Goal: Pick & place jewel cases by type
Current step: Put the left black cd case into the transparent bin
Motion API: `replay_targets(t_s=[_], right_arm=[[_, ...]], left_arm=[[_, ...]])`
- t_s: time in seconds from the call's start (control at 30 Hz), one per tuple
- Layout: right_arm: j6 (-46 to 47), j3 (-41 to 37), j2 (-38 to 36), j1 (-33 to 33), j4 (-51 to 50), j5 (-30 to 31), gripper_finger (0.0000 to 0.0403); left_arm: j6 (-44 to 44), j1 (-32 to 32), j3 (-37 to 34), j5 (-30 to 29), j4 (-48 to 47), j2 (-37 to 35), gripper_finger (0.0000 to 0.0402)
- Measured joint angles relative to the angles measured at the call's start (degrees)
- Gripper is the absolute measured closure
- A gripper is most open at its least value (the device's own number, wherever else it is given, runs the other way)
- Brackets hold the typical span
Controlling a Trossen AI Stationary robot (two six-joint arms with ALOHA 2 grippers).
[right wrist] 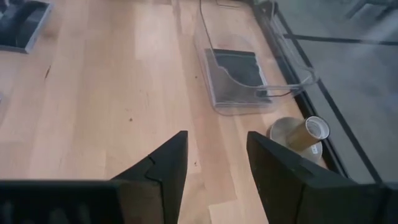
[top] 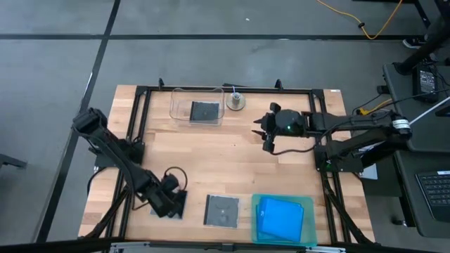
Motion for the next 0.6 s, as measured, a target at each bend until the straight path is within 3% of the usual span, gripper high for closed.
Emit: replay_targets(t_s=[0.33,0.6], right_arm=[[-5.59,0.0,0.0,-6.57,0.19,-9.15,0.0234],[-7.15,0.0,0.0,-8.05,-1.23,-10.37,0.0234]], left_arm=[[-2.04,2.24,0.01,2.97,5.37,7.49,0.0401],[7.71,9.98,0.01,2.78,6.91,10.39,0.0401]])
